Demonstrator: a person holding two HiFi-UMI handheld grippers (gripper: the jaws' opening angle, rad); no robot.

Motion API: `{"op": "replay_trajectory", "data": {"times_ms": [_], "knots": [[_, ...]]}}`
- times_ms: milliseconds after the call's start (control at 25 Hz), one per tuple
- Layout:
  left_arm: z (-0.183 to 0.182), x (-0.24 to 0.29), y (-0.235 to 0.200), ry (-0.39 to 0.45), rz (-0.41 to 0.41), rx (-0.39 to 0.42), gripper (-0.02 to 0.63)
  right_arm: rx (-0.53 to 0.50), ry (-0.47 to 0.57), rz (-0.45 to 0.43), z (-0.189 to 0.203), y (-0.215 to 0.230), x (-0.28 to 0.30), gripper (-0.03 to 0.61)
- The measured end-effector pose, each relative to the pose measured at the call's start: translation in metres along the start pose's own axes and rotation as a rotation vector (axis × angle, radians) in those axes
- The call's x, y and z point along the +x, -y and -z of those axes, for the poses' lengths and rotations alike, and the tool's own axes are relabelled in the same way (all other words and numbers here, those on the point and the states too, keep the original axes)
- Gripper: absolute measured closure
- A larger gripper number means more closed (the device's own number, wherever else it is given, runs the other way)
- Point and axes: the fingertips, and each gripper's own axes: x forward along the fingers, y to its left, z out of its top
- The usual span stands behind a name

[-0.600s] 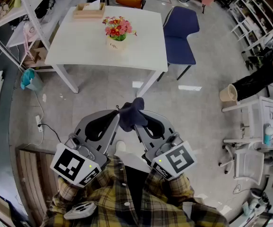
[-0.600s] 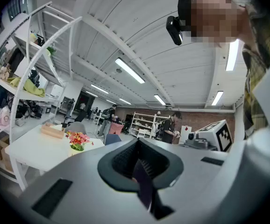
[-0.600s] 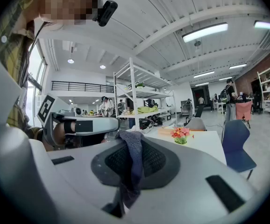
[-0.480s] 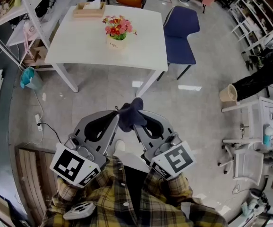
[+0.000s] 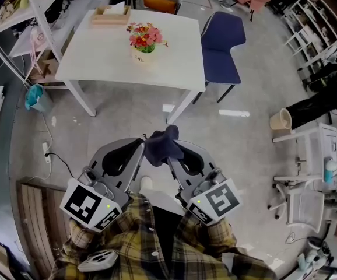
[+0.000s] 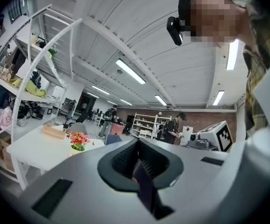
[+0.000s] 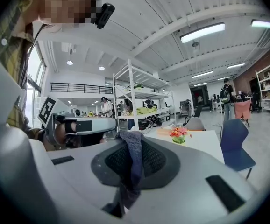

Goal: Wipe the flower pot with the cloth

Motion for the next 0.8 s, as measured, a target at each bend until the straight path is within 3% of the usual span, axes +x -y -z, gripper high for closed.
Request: {"op": "replay_trajectory", "data": {"times_ms": [440, 800], "knots": [[0.012, 0.006, 0.015, -0.006, -0.053, 0.027, 0.604, 0.016, 0.006, -0.033, 0.009, 0.015, -0.015, 0.561], [0.005, 0.023, -0.035, -0.008, -0.082, 0.02, 0.604, 0.028, -0.012, -0.03, 0.008, 0.04, 0.031, 0.562]]}}
